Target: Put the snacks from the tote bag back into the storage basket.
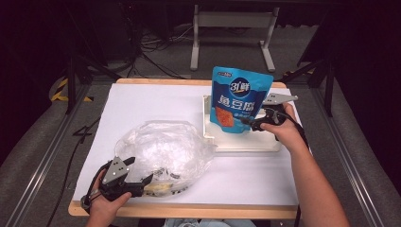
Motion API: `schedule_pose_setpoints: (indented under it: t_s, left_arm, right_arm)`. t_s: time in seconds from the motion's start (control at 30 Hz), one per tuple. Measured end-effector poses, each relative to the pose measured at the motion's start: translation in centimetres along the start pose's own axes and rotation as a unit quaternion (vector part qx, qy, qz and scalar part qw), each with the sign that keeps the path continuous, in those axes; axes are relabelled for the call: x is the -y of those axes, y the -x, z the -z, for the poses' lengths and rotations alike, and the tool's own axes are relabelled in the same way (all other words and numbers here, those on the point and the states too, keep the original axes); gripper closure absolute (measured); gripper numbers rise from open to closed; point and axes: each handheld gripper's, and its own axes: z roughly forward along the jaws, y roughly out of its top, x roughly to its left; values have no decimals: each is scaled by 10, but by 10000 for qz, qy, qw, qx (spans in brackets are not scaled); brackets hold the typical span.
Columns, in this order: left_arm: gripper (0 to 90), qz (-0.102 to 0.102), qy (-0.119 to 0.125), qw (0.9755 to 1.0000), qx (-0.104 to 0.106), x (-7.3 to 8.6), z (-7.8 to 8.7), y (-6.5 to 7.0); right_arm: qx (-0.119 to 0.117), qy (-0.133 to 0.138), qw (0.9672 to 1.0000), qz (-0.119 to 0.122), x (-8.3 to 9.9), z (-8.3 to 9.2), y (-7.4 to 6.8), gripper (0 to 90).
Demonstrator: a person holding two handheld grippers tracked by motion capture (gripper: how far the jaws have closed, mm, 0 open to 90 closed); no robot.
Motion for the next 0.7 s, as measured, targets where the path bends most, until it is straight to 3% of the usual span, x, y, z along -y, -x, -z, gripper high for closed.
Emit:
schedule_pose_setpoints:
  t_s: [0.1, 0.27, 0.47, 0.7]
  left_arm:
    - [141, -5, -13, 10000, 2, 0, 0, 0]
    - [141, -29, -17, 10000, -8, 0, -1, -1]
    - [141, 9, -13, 10000, 16, 0, 0, 0]
    - [141, -12, -11, 10000, 41, -1, 0, 1]
  right_arm:
    - [186, -10, 9998, 102, -1, 9, -3, 101]
    - [207, 106, 9997, 98, -3, 21, -8, 92]
    - [469, 138, 9988, 97, -8, 42, -18, 82]
    - [352, 118, 9993, 42, -13, 67, -40, 89]
